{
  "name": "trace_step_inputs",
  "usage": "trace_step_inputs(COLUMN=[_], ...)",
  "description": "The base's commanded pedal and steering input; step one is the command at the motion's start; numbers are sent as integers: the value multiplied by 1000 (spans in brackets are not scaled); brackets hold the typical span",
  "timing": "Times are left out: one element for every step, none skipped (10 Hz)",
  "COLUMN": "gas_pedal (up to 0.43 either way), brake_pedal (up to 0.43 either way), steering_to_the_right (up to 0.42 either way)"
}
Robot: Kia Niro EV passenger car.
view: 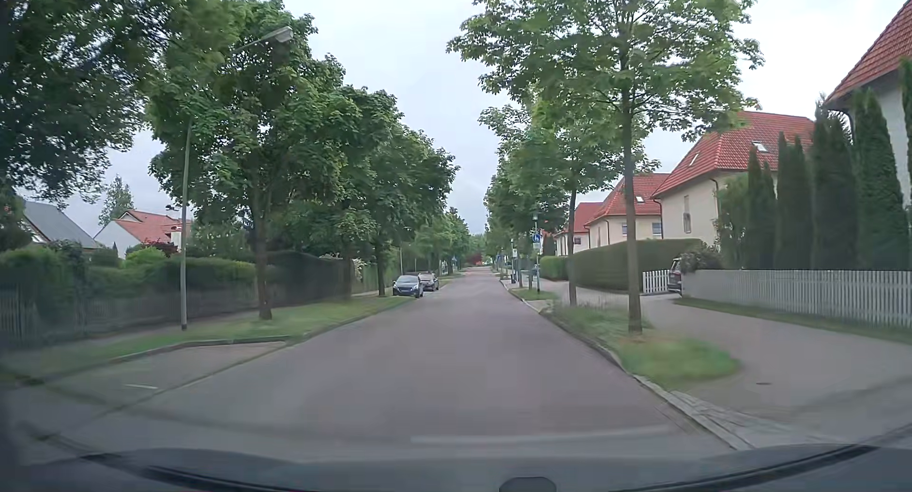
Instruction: Follow the waypoints while adhering to traffic rules and regulations
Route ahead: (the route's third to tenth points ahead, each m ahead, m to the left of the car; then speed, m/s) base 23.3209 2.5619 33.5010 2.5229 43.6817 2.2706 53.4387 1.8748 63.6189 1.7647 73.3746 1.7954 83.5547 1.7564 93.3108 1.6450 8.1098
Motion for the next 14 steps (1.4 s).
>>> trace_step_inputs(gas_pedal=[79,79,79,87,87,87,87,87,87,87,98,98,98,98], brake_pedal=[0,0,0,0,0,0,0,0,0,0,0,0,0,0], steering_to_the_right=[-9,-6,-5,-5,-5,-4,-3,-3,-3,-2,0,3,2,2])
